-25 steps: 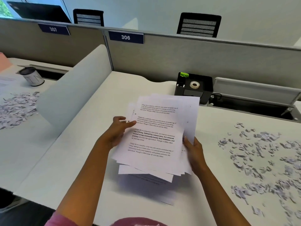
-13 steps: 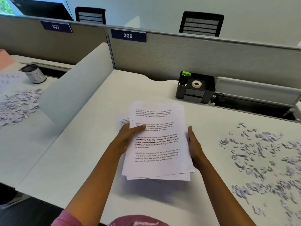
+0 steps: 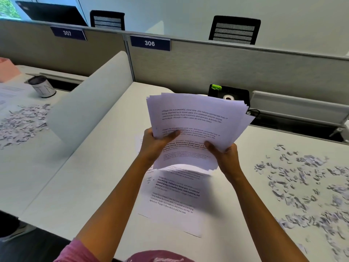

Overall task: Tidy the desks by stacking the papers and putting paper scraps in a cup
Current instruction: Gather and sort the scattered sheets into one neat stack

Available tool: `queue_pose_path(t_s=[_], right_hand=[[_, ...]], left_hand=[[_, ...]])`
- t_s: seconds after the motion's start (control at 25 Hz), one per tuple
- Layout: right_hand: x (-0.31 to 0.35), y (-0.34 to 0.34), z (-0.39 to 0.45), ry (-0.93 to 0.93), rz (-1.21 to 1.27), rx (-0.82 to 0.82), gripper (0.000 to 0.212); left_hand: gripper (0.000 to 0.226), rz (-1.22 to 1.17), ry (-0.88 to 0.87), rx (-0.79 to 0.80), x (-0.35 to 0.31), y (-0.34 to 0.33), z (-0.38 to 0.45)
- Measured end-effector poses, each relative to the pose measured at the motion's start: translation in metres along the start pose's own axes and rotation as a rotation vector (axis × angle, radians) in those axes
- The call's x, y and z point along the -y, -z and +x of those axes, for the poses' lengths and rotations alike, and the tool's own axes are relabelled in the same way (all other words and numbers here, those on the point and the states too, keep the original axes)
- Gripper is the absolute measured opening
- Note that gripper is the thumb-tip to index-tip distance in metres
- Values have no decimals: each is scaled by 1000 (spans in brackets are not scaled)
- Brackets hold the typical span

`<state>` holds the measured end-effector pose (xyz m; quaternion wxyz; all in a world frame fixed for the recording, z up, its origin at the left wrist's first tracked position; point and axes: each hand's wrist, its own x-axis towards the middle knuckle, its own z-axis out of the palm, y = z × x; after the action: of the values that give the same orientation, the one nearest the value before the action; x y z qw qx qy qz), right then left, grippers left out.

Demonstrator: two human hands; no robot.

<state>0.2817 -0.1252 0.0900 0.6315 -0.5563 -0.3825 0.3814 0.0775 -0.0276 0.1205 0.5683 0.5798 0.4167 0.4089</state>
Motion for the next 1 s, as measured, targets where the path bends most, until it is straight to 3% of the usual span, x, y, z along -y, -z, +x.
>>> queue_pose_path(t_s=[0.24, 0.6, 0.68, 0.8, 1.0], right_hand=[[5, -2, -3, 26, 47, -17, 46], [41, -17, 16, 136, -6, -86, 32], [56, -21, 18, 199, 38, -115, 29], [70, -26, 21, 311, 49, -136, 44], [70, -28, 22, 264, 49, -117, 16]], left_hand=[[36, -26, -101, 37, 7, 2, -11], [30, -34, -203, -73, -26, -7, 3], [42, -42, -271, -97, -35, -10, 8], [65, -58, -320, -108, -40, -12, 15], [66, -59, -294, -115, -30, -9, 18]])
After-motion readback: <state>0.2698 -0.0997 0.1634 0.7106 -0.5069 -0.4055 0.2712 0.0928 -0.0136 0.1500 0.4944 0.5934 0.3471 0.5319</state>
